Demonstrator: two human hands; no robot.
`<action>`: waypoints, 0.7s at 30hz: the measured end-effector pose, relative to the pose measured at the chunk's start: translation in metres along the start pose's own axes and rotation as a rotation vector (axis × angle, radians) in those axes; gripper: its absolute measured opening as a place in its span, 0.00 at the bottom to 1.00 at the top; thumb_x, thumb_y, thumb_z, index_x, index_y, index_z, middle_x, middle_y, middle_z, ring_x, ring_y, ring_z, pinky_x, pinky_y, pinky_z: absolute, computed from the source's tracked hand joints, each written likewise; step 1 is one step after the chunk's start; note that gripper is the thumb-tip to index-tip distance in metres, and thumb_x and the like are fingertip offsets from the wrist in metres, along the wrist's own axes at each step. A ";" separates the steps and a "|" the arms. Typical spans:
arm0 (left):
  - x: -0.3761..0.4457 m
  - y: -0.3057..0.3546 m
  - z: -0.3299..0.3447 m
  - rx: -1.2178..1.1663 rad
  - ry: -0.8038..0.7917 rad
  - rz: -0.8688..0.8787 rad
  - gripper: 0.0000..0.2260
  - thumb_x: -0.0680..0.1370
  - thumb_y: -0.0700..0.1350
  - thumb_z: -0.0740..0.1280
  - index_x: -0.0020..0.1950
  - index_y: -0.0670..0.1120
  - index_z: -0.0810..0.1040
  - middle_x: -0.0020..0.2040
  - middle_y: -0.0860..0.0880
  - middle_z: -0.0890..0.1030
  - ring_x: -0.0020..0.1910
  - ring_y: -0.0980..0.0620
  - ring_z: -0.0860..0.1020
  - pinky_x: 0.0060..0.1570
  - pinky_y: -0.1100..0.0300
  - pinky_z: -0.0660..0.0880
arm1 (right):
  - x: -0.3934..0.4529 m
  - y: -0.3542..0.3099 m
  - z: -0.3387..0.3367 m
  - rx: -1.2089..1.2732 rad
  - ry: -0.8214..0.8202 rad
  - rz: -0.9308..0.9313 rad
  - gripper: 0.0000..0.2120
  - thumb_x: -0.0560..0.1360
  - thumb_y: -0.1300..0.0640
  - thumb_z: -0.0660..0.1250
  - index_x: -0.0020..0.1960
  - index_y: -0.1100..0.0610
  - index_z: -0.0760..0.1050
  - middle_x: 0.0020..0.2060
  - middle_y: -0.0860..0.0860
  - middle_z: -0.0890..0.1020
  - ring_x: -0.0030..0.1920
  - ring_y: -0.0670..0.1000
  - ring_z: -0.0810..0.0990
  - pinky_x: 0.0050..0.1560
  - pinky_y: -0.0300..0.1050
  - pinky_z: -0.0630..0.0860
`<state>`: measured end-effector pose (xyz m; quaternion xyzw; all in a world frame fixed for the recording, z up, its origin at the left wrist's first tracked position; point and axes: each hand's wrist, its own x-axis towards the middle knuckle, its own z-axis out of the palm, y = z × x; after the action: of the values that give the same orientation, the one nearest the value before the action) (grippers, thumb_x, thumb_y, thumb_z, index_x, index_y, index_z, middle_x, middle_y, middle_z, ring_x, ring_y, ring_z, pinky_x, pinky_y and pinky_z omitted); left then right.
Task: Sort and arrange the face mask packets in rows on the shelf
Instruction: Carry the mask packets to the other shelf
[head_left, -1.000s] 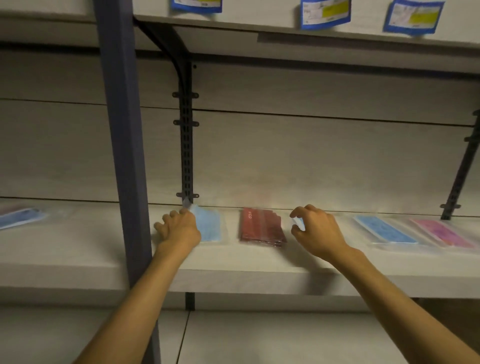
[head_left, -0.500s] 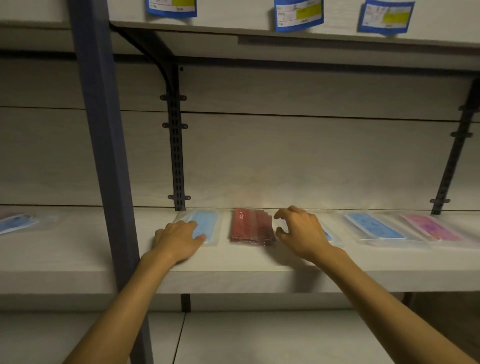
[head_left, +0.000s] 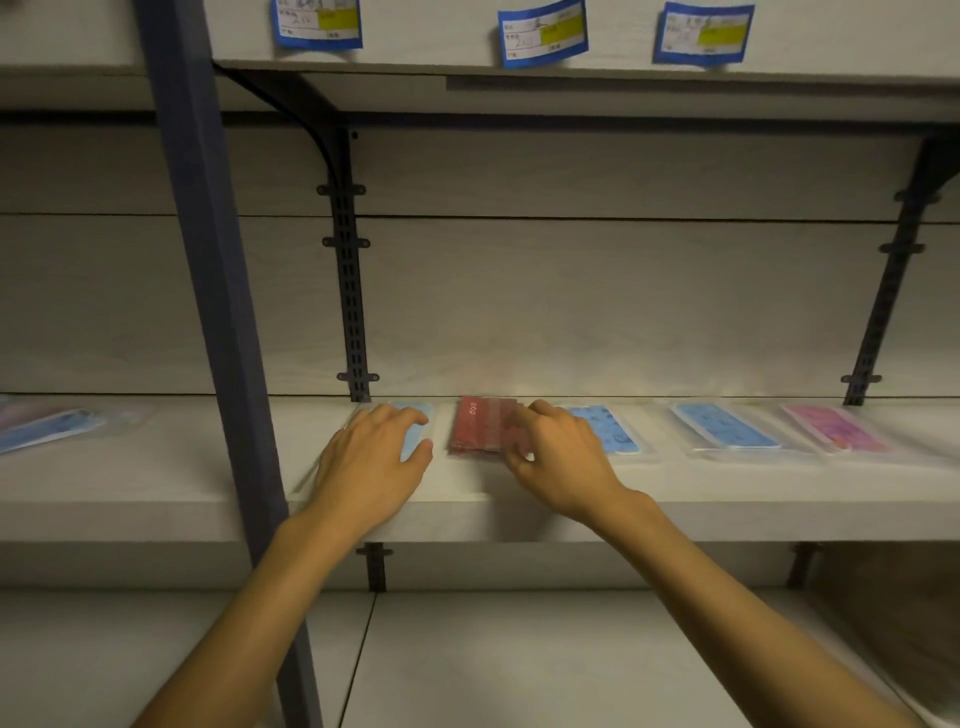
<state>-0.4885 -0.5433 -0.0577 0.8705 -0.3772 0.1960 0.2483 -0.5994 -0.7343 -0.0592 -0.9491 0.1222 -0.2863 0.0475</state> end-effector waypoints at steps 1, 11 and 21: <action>-0.007 0.001 -0.005 0.011 0.009 0.015 0.17 0.82 0.53 0.61 0.70 0.53 0.73 0.69 0.52 0.73 0.67 0.50 0.70 0.62 0.53 0.69 | -0.004 -0.007 -0.002 0.010 0.003 -0.012 0.17 0.75 0.53 0.65 0.63 0.54 0.76 0.56 0.53 0.80 0.53 0.58 0.79 0.47 0.48 0.71; -0.083 -0.035 -0.064 -0.040 0.077 0.103 0.14 0.81 0.53 0.62 0.67 0.56 0.73 0.63 0.55 0.76 0.58 0.55 0.75 0.55 0.57 0.75 | -0.047 -0.107 -0.005 0.080 0.076 -0.022 0.15 0.77 0.52 0.66 0.62 0.51 0.77 0.56 0.48 0.80 0.55 0.52 0.78 0.52 0.49 0.76; -0.142 -0.182 -0.156 -0.032 0.025 0.110 0.14 0.82 0.53 0.61 0.67 0.55 0.74 0.64 0.55 0.76 0.61 0.53 0.74 0.58 0.55 0.72 | -0.052 -0.283 0.018 0.096 0.158 -0.004 0.11 0.77 0.55 0.66 0.58 0.52 0.79 0.51 0.48 0.82 0.48 0.50 0.80 0.47 0.46 0.78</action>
<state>-0.4661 -0.2662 -0.0596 0.8417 -0.4245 0.2143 0.2558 -0.5734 -0.4470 -0.0565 -0.9205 0.1097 -0.3657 0.0826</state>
